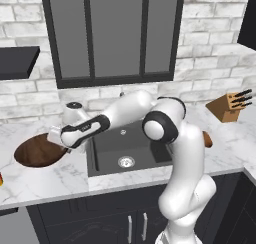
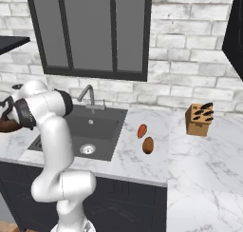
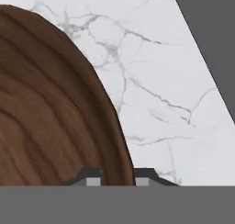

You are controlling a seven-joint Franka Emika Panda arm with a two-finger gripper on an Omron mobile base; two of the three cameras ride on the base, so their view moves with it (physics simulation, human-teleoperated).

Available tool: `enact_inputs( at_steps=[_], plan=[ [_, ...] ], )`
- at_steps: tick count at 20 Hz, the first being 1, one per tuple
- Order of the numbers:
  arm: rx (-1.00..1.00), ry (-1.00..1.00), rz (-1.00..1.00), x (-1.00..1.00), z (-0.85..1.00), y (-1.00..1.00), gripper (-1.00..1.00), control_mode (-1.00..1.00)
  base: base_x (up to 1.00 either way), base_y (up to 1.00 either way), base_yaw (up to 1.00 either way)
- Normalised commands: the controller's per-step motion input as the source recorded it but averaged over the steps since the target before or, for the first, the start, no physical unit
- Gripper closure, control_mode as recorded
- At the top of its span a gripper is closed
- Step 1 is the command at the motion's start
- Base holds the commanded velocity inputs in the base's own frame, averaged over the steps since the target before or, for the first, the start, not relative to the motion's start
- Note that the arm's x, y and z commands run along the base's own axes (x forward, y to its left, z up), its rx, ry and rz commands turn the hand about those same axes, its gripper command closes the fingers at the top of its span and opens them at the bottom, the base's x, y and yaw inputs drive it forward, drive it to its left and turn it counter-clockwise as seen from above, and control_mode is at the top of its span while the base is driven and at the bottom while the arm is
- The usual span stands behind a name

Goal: Remove the potato and sweet potato from the sink. Then move the bowl and cup from the counter to the sink for washing.

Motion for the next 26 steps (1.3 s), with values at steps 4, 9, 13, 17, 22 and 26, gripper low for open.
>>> enact_inputs(
  at_steps=[4,9,13,17,22,26],
  plan=[
    [0.00,-0.19,-0.01,-0.18,0.17,-0.23,1.00,-1.00,0.00,0.00,0.00],
    [0.00,-0.14,-0.01,-0.18,0.17,-0.30,1.00,-1.00,0.00,0.00,0.00],
    [0.02,-0.02,-0.02,-0.17,0.17,-0.34,1.00,-1.00,0.00,0.00,0.00],
    [0.08,0.00,-0.04,-0.15,0.20,-0.30,1.00,-1.00,0.00,0.00,0.00],
    [0.22,0.01,-0.06,-0.15,0.25,-0.31,1.00,-1.00,0.00,0.00,0.00],
    [0.20,0.00,-0.06,-0.14,0.23,-0.31,1.00,-1.00,0.00,0.00,0.00]
  ],
)
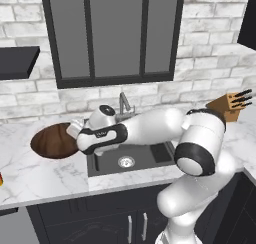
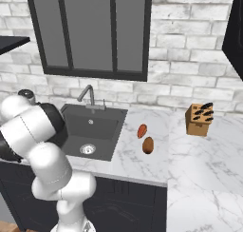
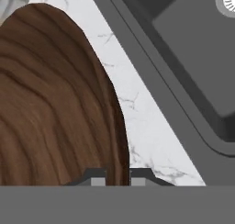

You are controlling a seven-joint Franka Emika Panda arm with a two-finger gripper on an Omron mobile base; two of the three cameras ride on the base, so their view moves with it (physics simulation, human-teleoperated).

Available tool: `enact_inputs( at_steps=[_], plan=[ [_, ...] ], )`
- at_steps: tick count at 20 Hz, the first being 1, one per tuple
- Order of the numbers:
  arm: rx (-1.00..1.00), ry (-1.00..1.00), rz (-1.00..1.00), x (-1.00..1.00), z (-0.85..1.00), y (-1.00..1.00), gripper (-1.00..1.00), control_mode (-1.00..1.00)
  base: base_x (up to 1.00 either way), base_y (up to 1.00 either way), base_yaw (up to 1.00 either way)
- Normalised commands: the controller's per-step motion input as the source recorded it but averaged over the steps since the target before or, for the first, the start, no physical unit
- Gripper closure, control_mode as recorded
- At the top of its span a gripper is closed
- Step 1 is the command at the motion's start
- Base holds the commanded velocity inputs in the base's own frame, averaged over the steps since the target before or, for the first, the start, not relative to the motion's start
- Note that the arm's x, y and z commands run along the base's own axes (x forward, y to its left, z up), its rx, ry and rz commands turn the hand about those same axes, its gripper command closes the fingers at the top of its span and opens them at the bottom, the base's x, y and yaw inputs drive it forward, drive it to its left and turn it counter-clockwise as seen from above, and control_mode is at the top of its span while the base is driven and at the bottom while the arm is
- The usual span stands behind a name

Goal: Remove the potato and sweet potato from the sink. Then move the bowl and cup from the counter to the sink for washing.

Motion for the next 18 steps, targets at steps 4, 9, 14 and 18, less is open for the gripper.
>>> enact_inputs(
  at_steps=[4,9,14,18],
  plan=[
    [0.12,0.00,-0.06,-0.16,0.22,-0.33,1.00,-1.00,0.00,0.00,0.00],
    [0.05,0.00,-0.06,-0.13,0.19,-0.32,1.00,-1.00,0.00,0.00,0.00],
    [0.00,0.06,-0.04,-0.05,0.19,-0.27,1.00,-1.00,0.00,0.00,0.00],
    [0.00,0.07,-0.04,-0.04,0.22,-0.28,1.00,-1.00,0.00,0.00,0.00]
  ],
)
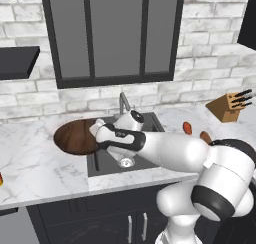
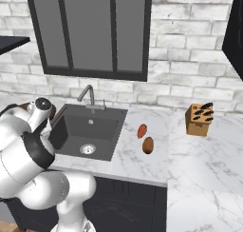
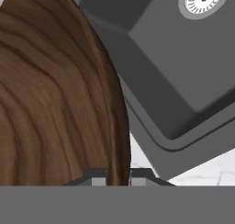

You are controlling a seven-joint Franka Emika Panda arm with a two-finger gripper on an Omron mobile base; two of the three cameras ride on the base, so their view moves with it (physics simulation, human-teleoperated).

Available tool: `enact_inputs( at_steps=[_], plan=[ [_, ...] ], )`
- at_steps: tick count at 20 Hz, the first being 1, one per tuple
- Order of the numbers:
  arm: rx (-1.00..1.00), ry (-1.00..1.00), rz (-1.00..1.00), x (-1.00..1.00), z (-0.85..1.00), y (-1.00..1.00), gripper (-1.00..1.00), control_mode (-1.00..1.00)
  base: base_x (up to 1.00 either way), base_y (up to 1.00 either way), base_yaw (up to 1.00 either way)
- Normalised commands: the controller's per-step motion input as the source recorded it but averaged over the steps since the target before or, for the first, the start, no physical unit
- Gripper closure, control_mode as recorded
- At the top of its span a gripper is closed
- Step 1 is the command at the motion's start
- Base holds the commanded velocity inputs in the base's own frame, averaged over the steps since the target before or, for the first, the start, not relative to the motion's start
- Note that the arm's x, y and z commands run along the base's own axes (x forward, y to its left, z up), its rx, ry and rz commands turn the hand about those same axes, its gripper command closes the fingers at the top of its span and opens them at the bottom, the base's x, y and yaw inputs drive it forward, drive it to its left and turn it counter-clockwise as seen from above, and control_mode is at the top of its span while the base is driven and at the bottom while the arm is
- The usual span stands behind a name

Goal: Remove the potato and sweet potato from the sink. Then move the bowl and cup from the counter to the sink for washing.

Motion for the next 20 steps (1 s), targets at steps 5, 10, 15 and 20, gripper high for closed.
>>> enact_inputs(
  at_steps=[5,10,15,20],
  plan=[
    [0.00,0.07,-0.03,-0.03,0.18,-0.29,1.00,-1.00,0.00,0.00,0.00],
    [0.00,0.13,-0.02,0.00,0.13,-0.25,1.00,-1.00,0.00,0.00,0.00],
    [0.00,0.15,-0.01,0.00,0.07,-0.23,1.00,-1.00,0.00,0.00,0.00],
    [-0.01,0.08,0.00,-0.01,0.01,-0.23,1.00,-1.00,0.00,0.00,0.00]
  ],
)
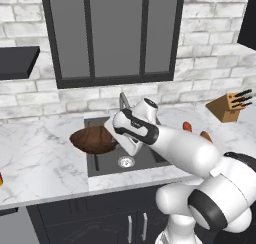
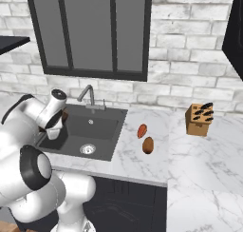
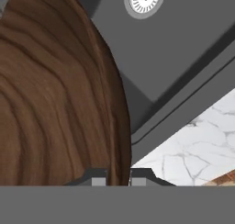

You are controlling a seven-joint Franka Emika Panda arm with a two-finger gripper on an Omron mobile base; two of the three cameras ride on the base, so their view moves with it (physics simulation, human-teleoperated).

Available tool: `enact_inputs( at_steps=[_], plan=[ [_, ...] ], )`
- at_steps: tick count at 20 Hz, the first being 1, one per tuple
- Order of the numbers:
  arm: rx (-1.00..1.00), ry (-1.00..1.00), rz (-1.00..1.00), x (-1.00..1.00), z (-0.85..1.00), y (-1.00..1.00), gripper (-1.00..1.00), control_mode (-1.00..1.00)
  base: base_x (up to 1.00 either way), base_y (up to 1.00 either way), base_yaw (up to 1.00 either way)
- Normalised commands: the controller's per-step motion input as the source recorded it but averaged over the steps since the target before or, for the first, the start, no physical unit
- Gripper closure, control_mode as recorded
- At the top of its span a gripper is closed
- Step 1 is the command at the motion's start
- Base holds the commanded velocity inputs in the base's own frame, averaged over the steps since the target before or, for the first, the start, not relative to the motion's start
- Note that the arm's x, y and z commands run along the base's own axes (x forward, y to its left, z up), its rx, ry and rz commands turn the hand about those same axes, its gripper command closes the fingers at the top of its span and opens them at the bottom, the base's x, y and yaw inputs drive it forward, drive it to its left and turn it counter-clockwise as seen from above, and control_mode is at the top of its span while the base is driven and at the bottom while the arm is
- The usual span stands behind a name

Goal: Remove the potato and sweet potato from the sink. Then move the bowl and cup from the counter to the sink for washing.

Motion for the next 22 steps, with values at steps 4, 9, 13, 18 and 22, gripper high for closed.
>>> enact_inputs(
  at_steps=[4,9,13,18,22],
  plan=[
    [-0.03,0.06,-0.01,0.00,0.00,-0.24,1.00,-1.00,0.00,0.00,0.00],
    [-0.04,0.03,-0.03,0.00,0.00,-0.26,1.00,-1.00,0.00,0.00,0.00],
    [-0.04,0.01,-0.03,0.00,0.00,-0.26,1.00,-1.00,0.00,0.00,0.00],
    [-0.04,0.01,-0.02,0.00,0.00,-0.27,1.00,-1.00,0.00,0.00,0.00],
    [-0.03,0.01,0.00,0.00,-0.01,-0.26,1.00,-1.00,0.00,0.00,0.00]
  ],
)
